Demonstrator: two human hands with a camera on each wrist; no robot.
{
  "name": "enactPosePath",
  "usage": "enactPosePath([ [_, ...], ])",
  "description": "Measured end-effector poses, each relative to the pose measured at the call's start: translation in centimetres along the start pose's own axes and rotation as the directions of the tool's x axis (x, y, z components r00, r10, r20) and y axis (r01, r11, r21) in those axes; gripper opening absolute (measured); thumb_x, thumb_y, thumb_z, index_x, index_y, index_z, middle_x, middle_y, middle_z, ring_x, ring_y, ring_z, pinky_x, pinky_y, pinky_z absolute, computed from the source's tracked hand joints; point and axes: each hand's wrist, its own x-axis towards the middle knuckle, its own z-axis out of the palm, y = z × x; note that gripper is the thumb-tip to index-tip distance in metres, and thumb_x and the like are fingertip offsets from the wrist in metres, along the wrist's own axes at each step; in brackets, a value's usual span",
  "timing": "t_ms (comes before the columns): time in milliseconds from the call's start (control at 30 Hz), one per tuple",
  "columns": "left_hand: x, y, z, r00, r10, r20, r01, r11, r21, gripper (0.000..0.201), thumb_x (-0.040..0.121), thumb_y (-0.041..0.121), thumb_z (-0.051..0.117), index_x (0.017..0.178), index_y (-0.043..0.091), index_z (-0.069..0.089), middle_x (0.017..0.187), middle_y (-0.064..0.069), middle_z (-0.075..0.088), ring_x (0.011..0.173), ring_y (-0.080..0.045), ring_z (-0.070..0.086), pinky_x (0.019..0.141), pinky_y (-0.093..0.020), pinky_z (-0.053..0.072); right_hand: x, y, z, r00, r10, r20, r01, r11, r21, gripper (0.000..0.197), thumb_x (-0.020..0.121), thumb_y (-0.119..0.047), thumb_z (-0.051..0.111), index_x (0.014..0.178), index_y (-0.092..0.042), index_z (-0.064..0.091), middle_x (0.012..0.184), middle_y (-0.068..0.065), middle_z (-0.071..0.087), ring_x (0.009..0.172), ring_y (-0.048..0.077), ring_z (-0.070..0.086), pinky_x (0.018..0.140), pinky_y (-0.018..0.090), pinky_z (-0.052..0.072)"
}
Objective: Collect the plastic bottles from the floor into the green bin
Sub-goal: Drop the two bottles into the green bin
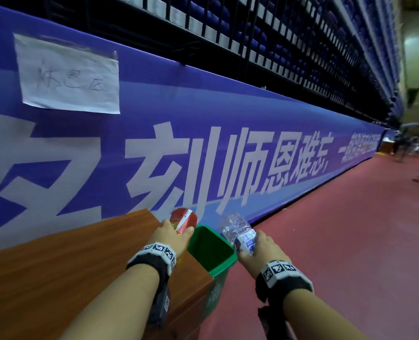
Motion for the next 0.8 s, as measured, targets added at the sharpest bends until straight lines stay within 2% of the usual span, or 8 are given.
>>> enactPosePath([
  [100, 6.9, 1.4, 2.4, 0.999, -0.018, 0.041, 0.018, 1.0, -0.001, 0.069, 0.086, 0.064, 0.054, 0.129, 0.011, 0.042, 0.113, -0.012, 0.063, 0.099, -0.032, 0.065, 0.082, -0.036, 0.053, 6.7, 0.2, 1.8, 0.999, 0.034, -0.011, -0.034, 0.999, -0.008, 0.051, 0.084, -0.064, 0.049, 0.113, -0.023, 0.045, 0.115, 0.004, 0.057, 0.104, 0.029, 0.061, 0.084, 0.039, 0.05],
  [167, 10.3, 2.1, 4.4, 0.997, -0.034, 0.068, 0.032, 0.999, 0.032, 0.069, 0.086, 0.064, 0.054, 0.127, 0.01, 0.044, 0.112, -0.013, 0.064, 0.099, -0.033, 0.064, 0.084, -0.037, 0.053, 9.8, 1.1, 3.7, 0.997, 0.064, 0.033, -0.063, 0.998, -0.029, 0.05, 0.085, -0.063, 0.049, 0.113, -0.022, 0.045, 0.115, 0.006, 0.057, 0.103, 0.03, 0.061, 0.083, 0.039, 0.05],
  [267, 15.3, 3.5, 7.2, 0.996, -0.037, 0.079, 0.03, 0.996, 0.086, 0.069, 0.087, 0.064, 0.054, 0.126, 0.008, 0.044, 0.115, -0.014, 0.063, 0.102, -0.034, 0.063, 0.081, -0.035, 0.049, 15.1, 2.8, 6.2, 0.994, 0.084, 0.065, -0.083, 0.996, -0.023, 0.051, 0.084, -0.063, 0.049, 0.113, -0.021, 0.046, 0.114, 0.006, 0.057, 0.101, 0.03, 0.061, 0.082, 0.039, 0.05],
  [400, 22.4, 5.7, 11.3, 0.993, -0.094, 0.065, 0.088, 0.992, 0.094, 0.074, 0.085, 0.065, 0.055, 0.129, 0.007, 0.042, 0.119, -0.017, 0.062, 0.106, -0.036, 0.061, 0.089, -0.04, 0.05, 23.4, 5.5, 9.4, 0.99, 0.097, 0.105, -0.096, 0.995, -0.012, 0.05, 0.085, -0.063, 0.049, 0.111, -0.02, 0.046, 0.113, 0.007, 0.057, 0.101, 0.031, 0.061, 0.083, 0.04, 0.05],
  [533, 30.0, 9.4, 14.7, 0.989, -0.15, -0.014, 0.151, 0.986, 0.076, 0.073, 0.087, 0.064, 0.053, 0.131, 0.007, 0.04, 0.116, -0.017, 0.061, 0.104, -0.036, 0.061, 0.087, -0.039, 0.05, 33.4, 8.3, 11.5, 0.988, 0.061, 0.141, -0.064, 0.998, 0.016, 0.049, 0.086, -0.059, 0.051, 0.114, -0.02, 0.046, 0.116, 0.008, 0.057, 0.105, 0.031, 0.061, 0.086, 0.04, 0.049],
  [667, 36.4, 13.5, 17.1, 0.972, -0.226, -0.063, 0.227, 0.974, 0.007, 0.071, 0.088, 0.063, 0.05, 0.131, 0.009, 0.038, 0.118, -0.017, 0.059, 0.103, -0.036, 0.06, 0.09, -0.042, 0.051, 42.7, 10.2, 12.9, 0.972, 0.01, 0.235, -0.011, 1.0, 0.001, 0.049, 0.083, -0.06, 0.05, 0.113, -0.021, 0.045, 0.116, 0.006, 0.057, 0.106, 0.029, 0.06, 0.089, 0.04, 0.049],
  [800, 41.4, 14.7, 18.7, 0.948, -0.3, -0.103, 0.297, 0.954, -0.045, 0.068, 0.087, 0.063, 0.052, 0.128, 0.01, 0.04, 0.107, -0.011, 0.057, 0.094, -0.033, 0.061, 0.084, -0.038, 0.052, 49.8, 9.9, 15.3, 0.937, -0.076, 0.34, 0.1, 0.994, -0.054, 0.054, 0.079, -0.065, 0.05, 0.115, -0.025, 0.046, 0.118, 0.002, 0.055, 0.11, 0.027, 0.058, 0.088, 0.038, 0.047],
])
